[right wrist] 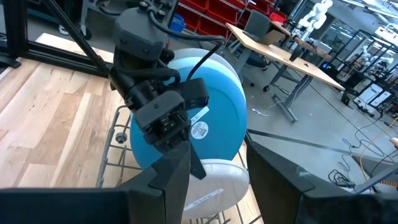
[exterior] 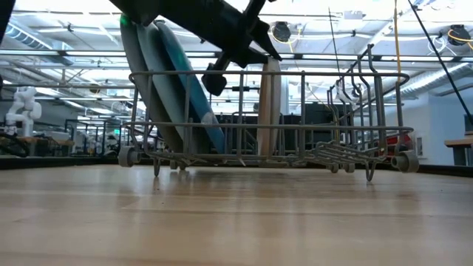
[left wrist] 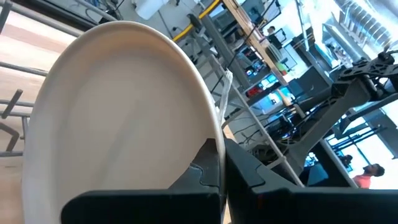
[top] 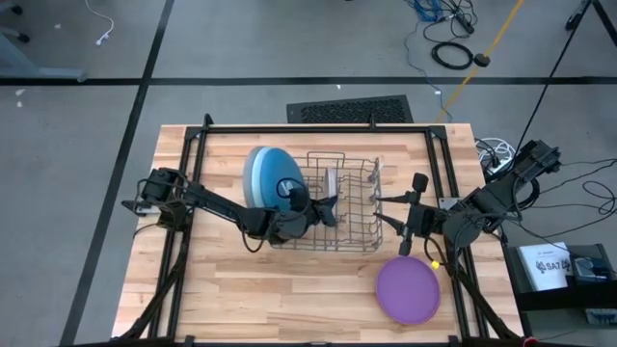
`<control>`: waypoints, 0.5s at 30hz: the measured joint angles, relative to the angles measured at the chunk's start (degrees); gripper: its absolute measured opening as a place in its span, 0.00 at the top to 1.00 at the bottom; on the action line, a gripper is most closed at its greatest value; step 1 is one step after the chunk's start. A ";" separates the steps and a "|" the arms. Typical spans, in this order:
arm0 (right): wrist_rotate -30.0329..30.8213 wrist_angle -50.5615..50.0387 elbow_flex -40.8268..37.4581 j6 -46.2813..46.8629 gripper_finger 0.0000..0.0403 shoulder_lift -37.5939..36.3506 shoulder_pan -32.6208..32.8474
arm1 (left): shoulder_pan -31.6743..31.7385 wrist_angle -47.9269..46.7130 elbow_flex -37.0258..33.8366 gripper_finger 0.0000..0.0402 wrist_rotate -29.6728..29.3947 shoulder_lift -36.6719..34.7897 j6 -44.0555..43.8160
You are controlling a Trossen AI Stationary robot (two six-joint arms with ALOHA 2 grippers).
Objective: Sort dishes
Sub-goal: Put the light gray plate into the dish rack
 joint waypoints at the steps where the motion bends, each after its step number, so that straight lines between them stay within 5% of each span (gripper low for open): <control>1: 0.00 0.00 0.00 0.01 0.62 0.00 0.00 | 0.00 0.12 0.00 1.00 -0.01 0.01 0.72; 7: -0.02 0.00 0.00 0.02 0.62 0.00 0.00 | 0.00 0.38 0.00 0.99 -0.03 0.00 1.41; 15: -0.07 0.00 0.00 0.26 0.62 0.00 0.00 | -0.55 2.13 0.00 0.82 -0.49 -0.22 5.22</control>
